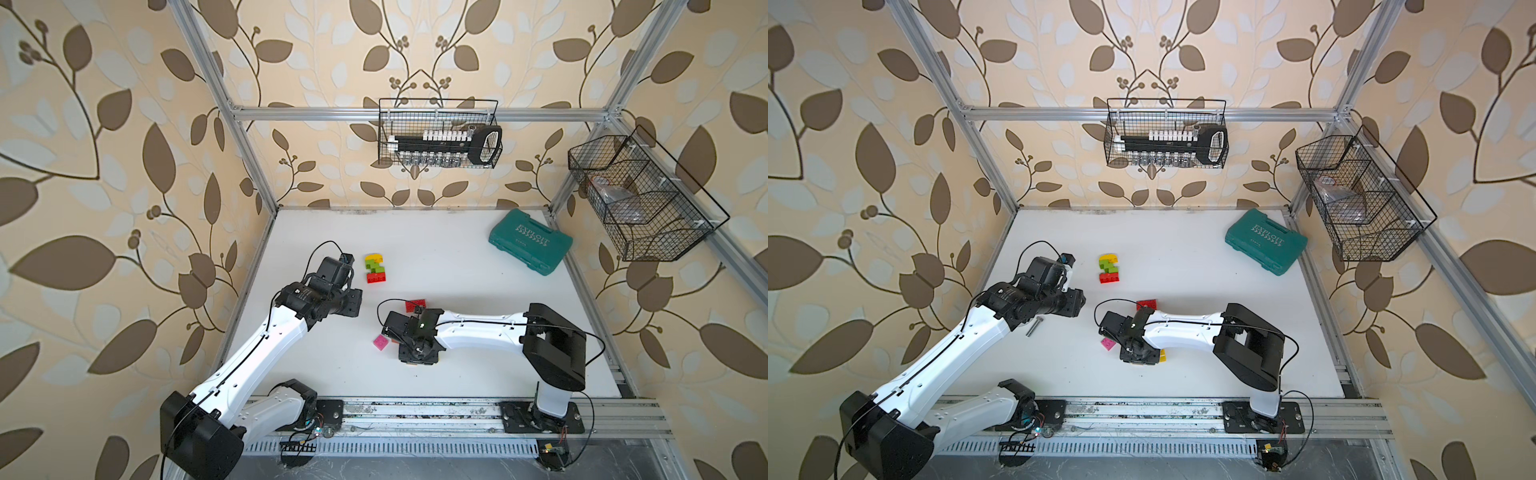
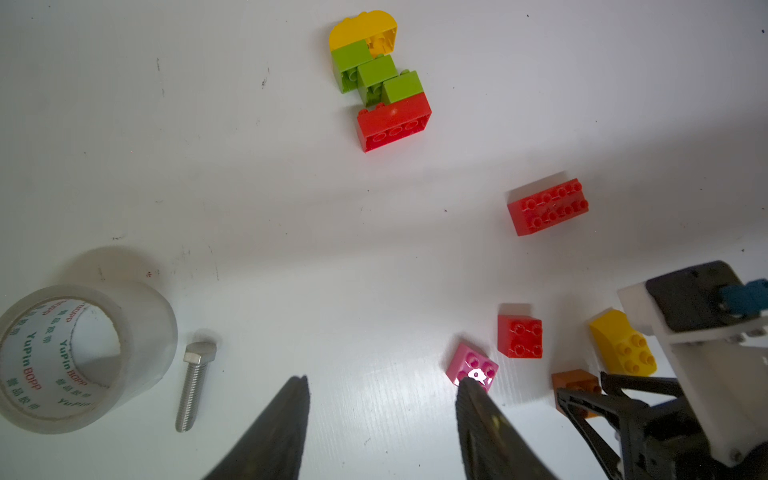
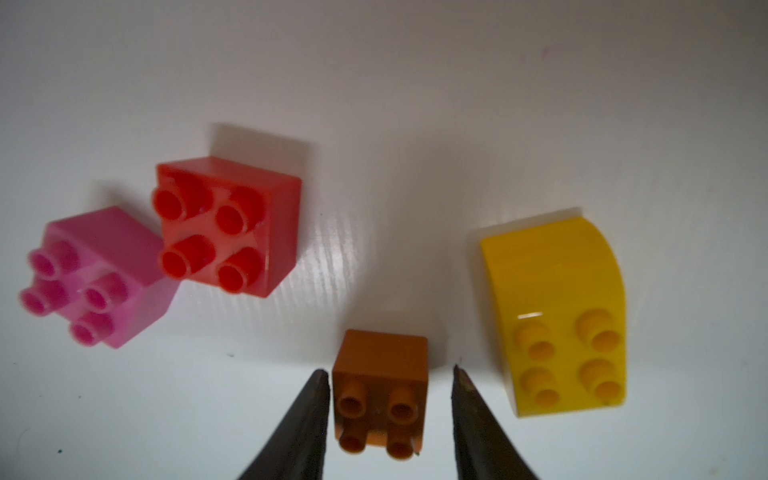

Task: Assemble the letter s with lego
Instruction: Pick up the lego brick from the center of the board.

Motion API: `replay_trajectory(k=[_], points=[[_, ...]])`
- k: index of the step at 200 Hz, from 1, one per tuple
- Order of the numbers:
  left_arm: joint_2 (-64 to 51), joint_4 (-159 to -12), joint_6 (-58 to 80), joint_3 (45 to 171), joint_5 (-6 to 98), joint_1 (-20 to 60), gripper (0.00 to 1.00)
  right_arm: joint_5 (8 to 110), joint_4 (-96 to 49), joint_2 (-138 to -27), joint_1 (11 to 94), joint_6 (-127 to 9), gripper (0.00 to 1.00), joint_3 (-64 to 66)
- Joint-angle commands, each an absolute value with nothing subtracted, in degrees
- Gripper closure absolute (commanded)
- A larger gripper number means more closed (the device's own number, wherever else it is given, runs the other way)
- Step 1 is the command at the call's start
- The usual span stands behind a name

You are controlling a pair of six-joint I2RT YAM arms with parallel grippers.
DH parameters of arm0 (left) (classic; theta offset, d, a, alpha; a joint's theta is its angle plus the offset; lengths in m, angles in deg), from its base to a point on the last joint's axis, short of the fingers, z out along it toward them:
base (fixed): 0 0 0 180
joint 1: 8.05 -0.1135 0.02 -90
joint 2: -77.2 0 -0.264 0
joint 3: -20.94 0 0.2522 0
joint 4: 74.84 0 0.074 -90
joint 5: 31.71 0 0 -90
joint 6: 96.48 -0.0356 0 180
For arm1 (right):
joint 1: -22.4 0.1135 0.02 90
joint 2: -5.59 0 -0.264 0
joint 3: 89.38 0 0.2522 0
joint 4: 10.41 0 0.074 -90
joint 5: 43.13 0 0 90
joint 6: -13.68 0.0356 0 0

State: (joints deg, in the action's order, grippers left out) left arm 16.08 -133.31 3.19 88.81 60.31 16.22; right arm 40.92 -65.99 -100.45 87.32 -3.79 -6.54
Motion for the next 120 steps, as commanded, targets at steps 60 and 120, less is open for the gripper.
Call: replay_trajectory(k=[60, 120], points=[[17.10, -132.37, 3.99, 88.41, 60.08, 15.17, 0.41, 40.56, -68.07, -100.63, 87.72, -2.84, 0.77, -5.14], [16.50, -132.24, 4.22, 88.31, 60.39, 14.76, 0.41, 41.41, -78.08, -96.54, 81.63, -14.59, 0.96, 3.42]])
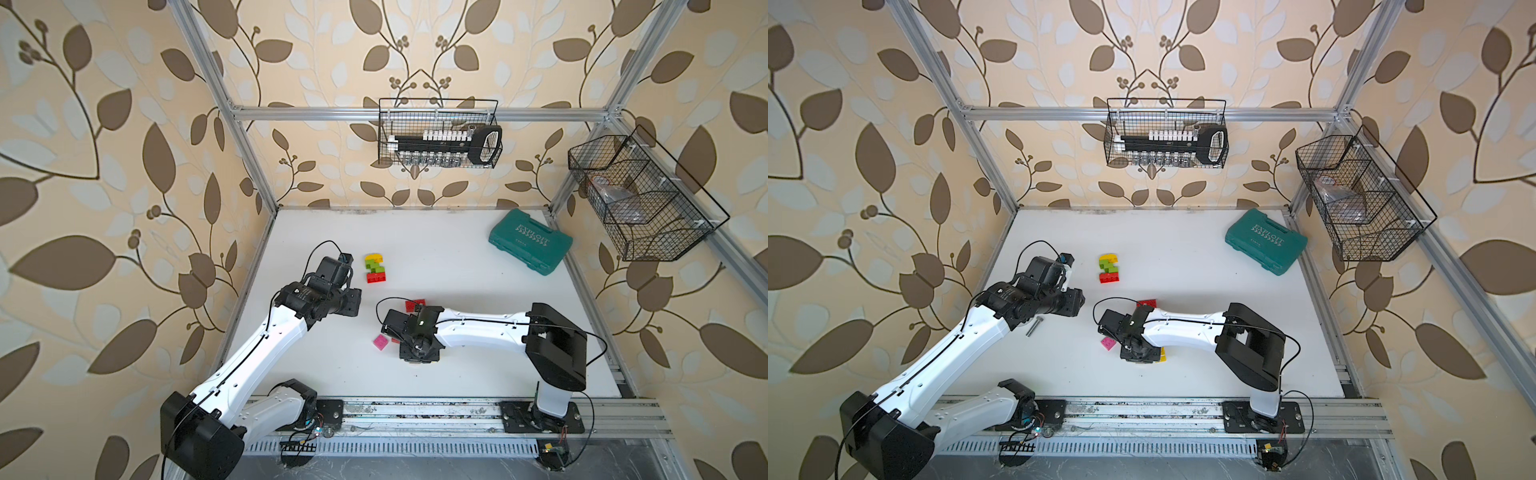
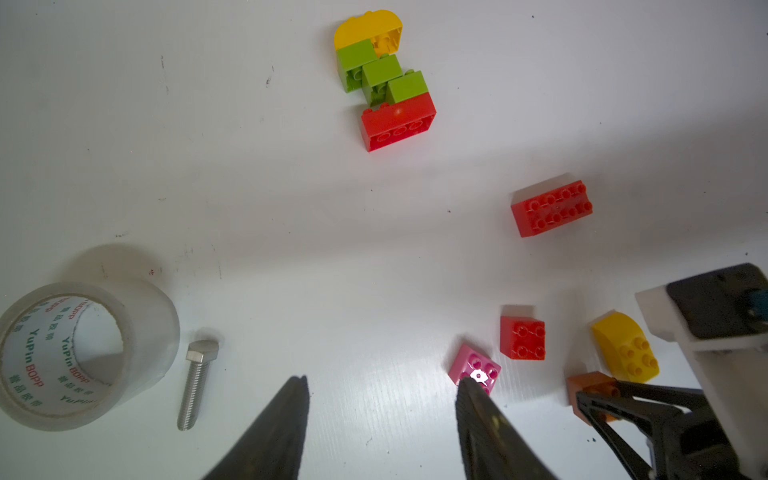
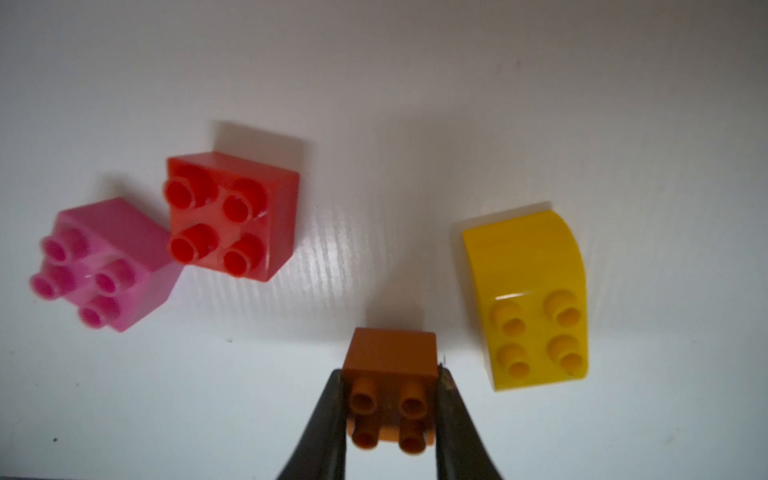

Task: Assemble the letter s with lego
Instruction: Pick up the lego brick from the center of the board, then assemble the lego brick with the lego brick.

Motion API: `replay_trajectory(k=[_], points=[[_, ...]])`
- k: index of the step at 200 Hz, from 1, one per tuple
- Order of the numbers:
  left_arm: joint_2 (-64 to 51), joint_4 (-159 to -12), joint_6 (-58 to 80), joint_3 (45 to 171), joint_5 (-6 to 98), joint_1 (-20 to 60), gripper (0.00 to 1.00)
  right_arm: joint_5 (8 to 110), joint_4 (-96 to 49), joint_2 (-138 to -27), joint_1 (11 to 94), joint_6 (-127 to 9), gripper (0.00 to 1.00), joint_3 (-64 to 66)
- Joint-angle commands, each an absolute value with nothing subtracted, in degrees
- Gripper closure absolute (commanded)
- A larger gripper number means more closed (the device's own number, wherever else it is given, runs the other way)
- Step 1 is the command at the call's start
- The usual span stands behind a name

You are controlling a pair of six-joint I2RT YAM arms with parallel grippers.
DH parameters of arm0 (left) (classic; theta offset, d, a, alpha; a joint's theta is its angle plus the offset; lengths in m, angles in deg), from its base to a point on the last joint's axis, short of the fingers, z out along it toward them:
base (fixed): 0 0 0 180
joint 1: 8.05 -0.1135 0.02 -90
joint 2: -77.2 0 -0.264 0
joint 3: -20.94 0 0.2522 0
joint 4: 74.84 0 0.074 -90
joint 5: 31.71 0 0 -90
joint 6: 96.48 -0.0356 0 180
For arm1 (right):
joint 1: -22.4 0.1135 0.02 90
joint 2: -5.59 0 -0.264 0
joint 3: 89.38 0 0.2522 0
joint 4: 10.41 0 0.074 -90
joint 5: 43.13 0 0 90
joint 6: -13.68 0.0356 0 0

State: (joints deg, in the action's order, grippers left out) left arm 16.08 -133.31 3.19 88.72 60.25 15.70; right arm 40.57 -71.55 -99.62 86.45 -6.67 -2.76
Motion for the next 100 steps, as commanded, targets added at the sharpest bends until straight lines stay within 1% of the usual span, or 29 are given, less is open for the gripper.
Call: replay_trajectory(k=[1, 22, 50, 82, 100], points=[[16.48, -132.22, 4.19, 88.31, 60.40, 14.74, 0.41, 41.64, -78.24, -96.58, 81.37, -14.96, 0.97, 3.67], [15.85, -132.33, 4.18, 88.28, 60.46, 14.41, 0.41, 43.32, -83.00, -97.95, 75.47, -22.40, 1.00, 9.12], [15.20, -132.29, 4.23, 88.22, 60.75, 14.13, 0.41, 44.88, -87.22, -102.41, 68.55, -30.82, 1.00, 16.73], [14.41, -132.20, 4.20, 88.28, 60.89, 13.75, 0.41, 47.30, -90.09, -109.96, 63.32, -37.05, 1.00, 25.20], [14.03, -132.16, 4.17, 88.30, 60.98, 13.48, 0.41, 48.27, -91.68, -113.85, 62.43, -39.06, 1.00, 29.12]])
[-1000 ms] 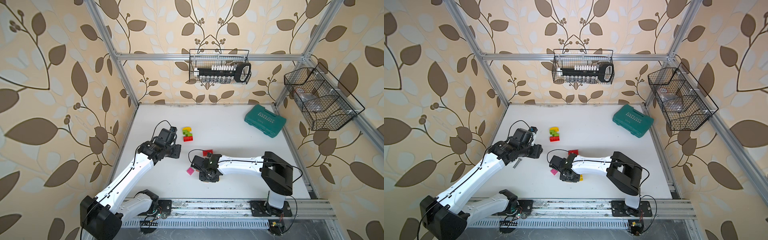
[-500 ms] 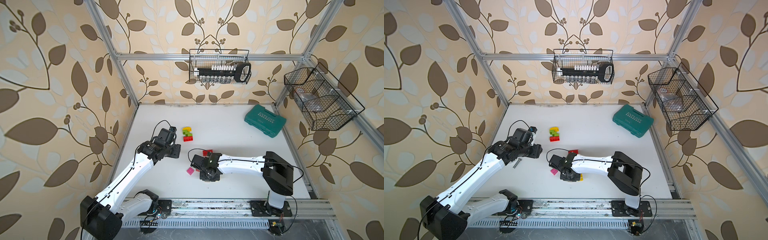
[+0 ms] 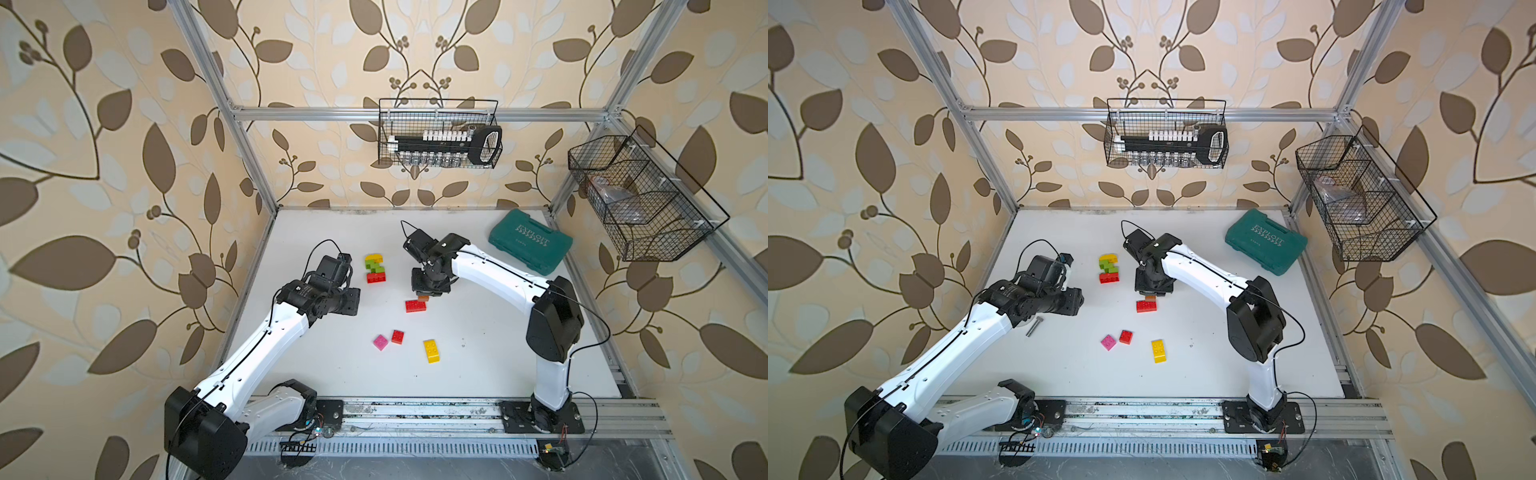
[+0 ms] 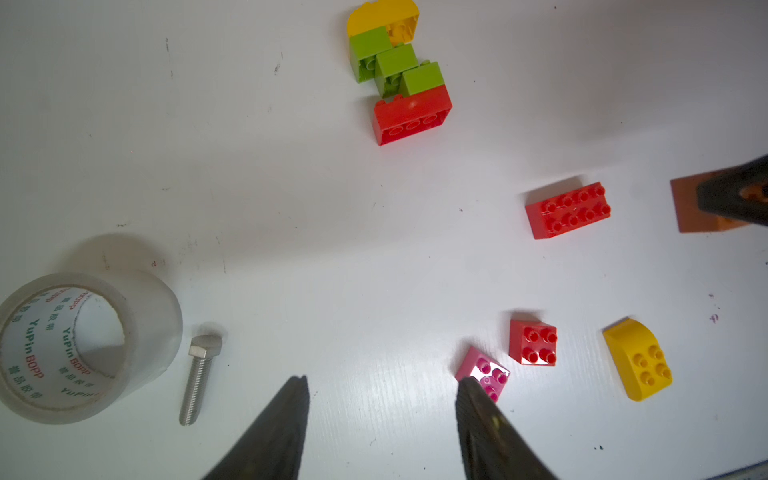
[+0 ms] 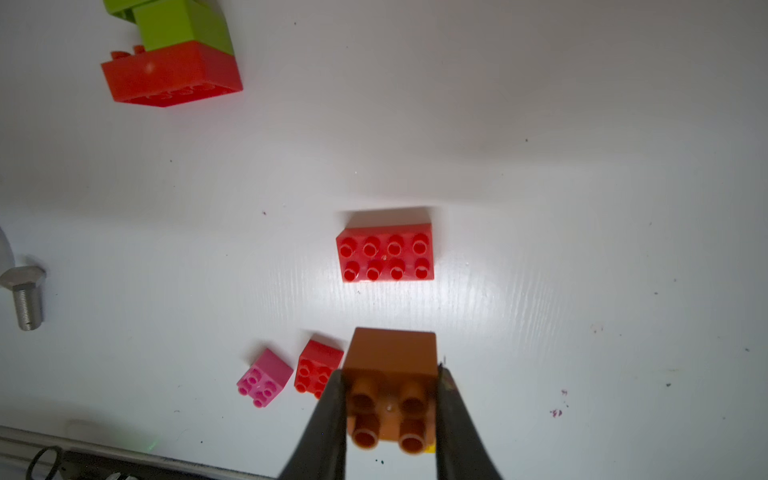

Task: Assemble the letter s with lego
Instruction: Assemble the lego brick with the lego brick.

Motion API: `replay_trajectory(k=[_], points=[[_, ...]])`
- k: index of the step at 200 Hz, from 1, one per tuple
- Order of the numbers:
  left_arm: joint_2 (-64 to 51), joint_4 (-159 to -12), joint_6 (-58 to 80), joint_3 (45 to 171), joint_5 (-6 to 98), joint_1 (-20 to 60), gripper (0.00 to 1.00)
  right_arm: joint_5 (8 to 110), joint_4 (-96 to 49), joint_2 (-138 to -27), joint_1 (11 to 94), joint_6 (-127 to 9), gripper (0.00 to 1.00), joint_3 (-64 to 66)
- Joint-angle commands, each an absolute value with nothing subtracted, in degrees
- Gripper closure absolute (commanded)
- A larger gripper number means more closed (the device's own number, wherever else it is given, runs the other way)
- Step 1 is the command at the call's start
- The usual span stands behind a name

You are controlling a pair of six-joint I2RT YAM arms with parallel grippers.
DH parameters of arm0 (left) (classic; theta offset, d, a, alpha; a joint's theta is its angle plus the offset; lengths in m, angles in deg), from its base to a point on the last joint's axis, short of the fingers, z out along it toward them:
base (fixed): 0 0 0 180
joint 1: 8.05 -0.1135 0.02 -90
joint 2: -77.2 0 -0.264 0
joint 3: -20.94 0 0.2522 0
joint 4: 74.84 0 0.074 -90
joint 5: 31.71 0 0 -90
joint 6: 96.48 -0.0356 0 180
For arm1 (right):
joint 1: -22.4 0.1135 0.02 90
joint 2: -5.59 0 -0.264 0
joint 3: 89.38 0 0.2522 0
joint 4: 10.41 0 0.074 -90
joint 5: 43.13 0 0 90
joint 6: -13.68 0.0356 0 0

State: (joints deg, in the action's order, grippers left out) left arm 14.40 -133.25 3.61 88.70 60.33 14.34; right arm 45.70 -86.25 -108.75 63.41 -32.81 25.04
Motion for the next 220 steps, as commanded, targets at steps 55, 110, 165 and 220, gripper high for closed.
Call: replay_trajectory(k=[55, 110, 165, 220], points=[[13.40, -132.11, 4.12, 88.24, 60.80, 12.87, 0.41, 49.24, -92.86, -119.27, 60.51, -41.45, 1.00, 32.84], [13.31, -132.00, 3.99, 88.23, 60.25, 12.60, 0.41, 50.48, -91.42, -120.89, 60.51, -41.78, 1.00, 32.18], [13.31, -132.01, 3.92, 88.28, 60.14, 12.34, 0.40, 50.84, -90.80, -122.69, 60.52, -42.38, 1.00, 33.37], [13.45, -131.98, 3.89, 88.23, 59.97, 12.21, 0.40, 51.31, -89.66, -122.78, 60.46, -42.32, 1.00, 31.45]])
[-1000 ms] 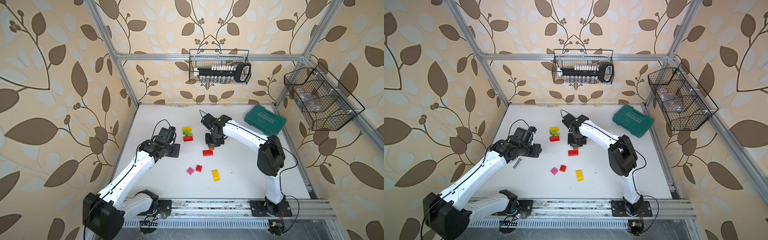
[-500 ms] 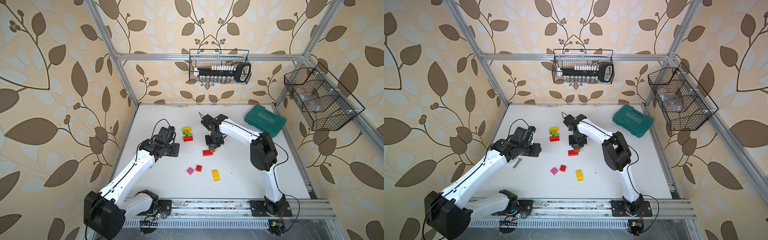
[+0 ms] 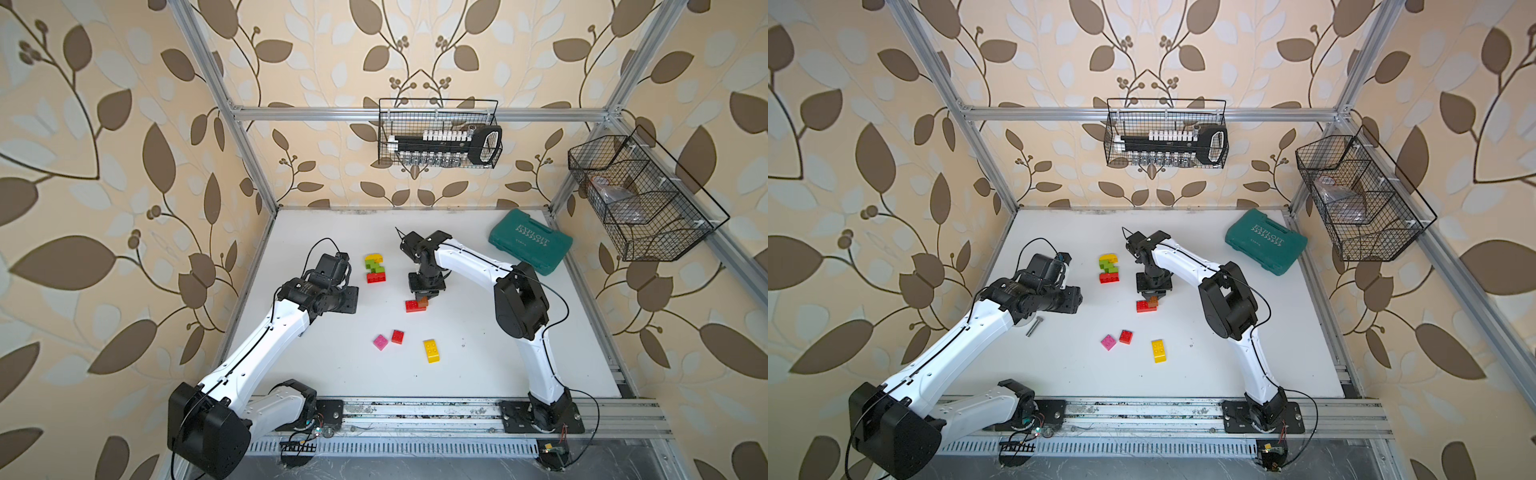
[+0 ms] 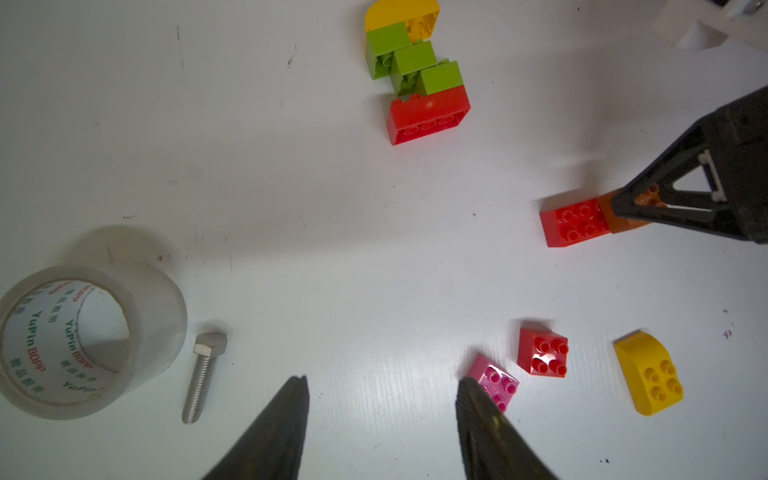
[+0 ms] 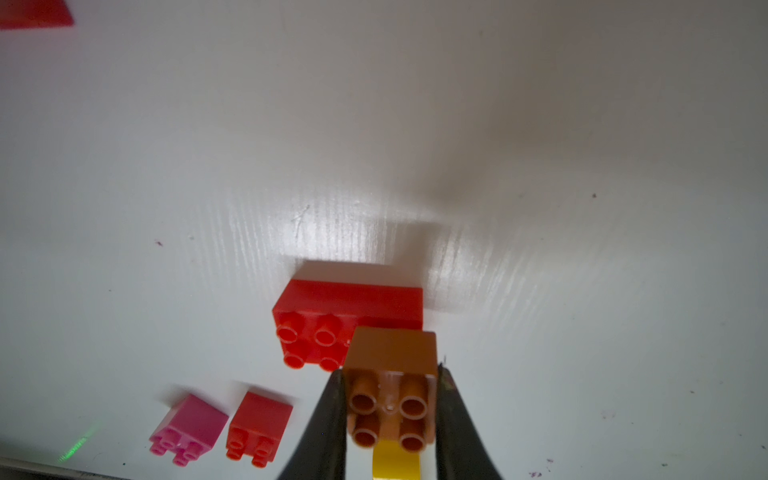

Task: Assemble the letter s with lego
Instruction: Assemble the lego brick with the lego brick.

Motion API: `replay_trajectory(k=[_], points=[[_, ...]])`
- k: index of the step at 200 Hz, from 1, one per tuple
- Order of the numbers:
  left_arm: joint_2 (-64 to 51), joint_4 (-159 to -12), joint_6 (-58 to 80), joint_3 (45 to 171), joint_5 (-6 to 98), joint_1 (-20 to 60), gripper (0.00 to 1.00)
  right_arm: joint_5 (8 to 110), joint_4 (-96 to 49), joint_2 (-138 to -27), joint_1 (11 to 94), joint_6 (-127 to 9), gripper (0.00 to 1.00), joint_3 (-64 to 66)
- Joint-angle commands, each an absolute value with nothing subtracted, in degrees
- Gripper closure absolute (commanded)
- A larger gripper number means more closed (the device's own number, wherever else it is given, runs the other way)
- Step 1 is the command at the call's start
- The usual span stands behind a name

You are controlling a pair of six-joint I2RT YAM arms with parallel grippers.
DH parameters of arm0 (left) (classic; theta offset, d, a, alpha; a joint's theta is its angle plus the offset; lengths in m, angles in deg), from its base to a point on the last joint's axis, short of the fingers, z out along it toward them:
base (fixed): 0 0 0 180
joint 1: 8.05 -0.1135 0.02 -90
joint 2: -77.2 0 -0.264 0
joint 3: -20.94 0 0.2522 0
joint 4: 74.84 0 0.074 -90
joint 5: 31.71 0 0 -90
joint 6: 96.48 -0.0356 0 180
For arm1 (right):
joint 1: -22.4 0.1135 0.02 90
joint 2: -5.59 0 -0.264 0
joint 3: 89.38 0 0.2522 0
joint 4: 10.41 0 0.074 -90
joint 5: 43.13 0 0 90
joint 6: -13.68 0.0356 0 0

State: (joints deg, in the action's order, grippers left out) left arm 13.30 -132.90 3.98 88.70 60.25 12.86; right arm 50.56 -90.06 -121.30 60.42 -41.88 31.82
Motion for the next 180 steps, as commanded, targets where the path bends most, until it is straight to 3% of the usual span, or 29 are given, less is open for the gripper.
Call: replay_trajectory(k=[1, 124, 180], points=[[13.47, -131.96, 3.85, 88.27, 59.97, 12.19, 0.40, 51.29, -89.65, -122.80, 60.54, -42.31, 1.00, 31.40], [13.39, -131.94, 3.72, 88.25, 59.74, 11.99, 0.40, 47.86, -83.27, -117.78, 61.68, -40.77, 1.00, 21.51], [13.23, -131.86, 3.75, 88.28, 59.77, 11.81, 0.40, 45.48, -75.88, -114.52, 62.74, -37.36, 1.00, 10.52]])
